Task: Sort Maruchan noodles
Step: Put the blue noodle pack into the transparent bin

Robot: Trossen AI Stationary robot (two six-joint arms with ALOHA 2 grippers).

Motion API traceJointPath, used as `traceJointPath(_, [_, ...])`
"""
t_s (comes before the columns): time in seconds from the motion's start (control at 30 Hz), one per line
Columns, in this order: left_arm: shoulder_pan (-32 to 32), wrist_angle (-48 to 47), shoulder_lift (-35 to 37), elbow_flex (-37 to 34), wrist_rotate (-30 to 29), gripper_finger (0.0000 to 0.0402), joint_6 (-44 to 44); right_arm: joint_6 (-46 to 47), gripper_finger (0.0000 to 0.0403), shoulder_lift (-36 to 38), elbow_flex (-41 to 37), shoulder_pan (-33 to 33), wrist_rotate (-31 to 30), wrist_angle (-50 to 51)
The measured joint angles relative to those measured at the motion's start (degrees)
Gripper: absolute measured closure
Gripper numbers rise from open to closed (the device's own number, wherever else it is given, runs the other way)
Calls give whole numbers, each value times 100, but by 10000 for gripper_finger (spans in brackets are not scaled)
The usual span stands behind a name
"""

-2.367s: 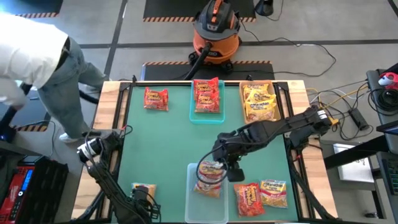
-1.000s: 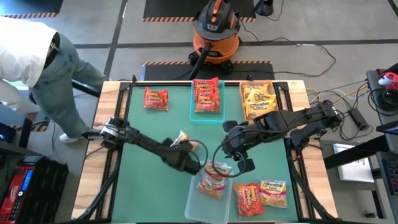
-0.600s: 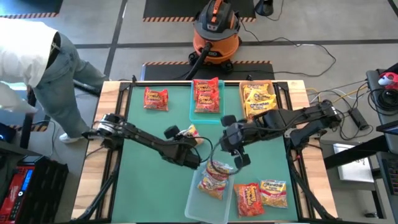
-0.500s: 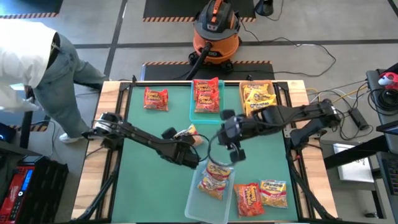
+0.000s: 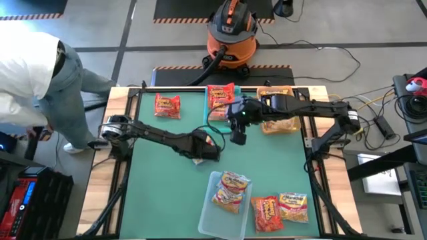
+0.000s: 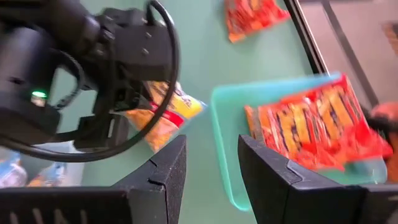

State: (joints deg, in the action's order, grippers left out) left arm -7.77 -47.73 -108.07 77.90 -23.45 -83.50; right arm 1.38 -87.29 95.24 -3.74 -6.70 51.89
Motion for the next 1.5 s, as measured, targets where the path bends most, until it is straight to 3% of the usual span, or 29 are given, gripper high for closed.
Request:
traceJointPath(0.2, [171,32,-39,-93,10,365,41,168,271,-83,-145,-226,7,5])
traceJointPath(0.5, [144,1392,-14,-983,355,365,102,172,271,-96,-214,-230,11,-7])
traceJointPath(0.57, [105,1432,-11,-1041,350,365,911,163,271,-96,-214,-230,11,-34])
traceJointPath(0.9, [-84,1424,-7,-1221,453,365,7210,8,271,-96,-214,-230,11,-169])
traceJointPath(0.97, [-86,1397,7,-1215,301,365,7996,6,271,-96,-214,-230,11,-224])
traceJointPath(1.03, [-94,1383,56,-1183,50,365,8229,10,271,-96,-214,-230,11,-312])
traceJointPath(1.13, [-83,1263,255,-1158,6,365,7937,9,271,-94,-214,-230,12,-348])
traceJointPath(1.23, [-104,1273,620,-1144,6,365,6975,12,271,-92,-255,-230,11,-379])
traceJointPath(1.4, [-127,896,1036,-1343,521,365,3538,399,271,-116,-458,-230,19,-494])
traceJointPath(1.5, [-208,978,1135,-1561,627,365,2099,647,271,-227,-661,-230,115,-687])
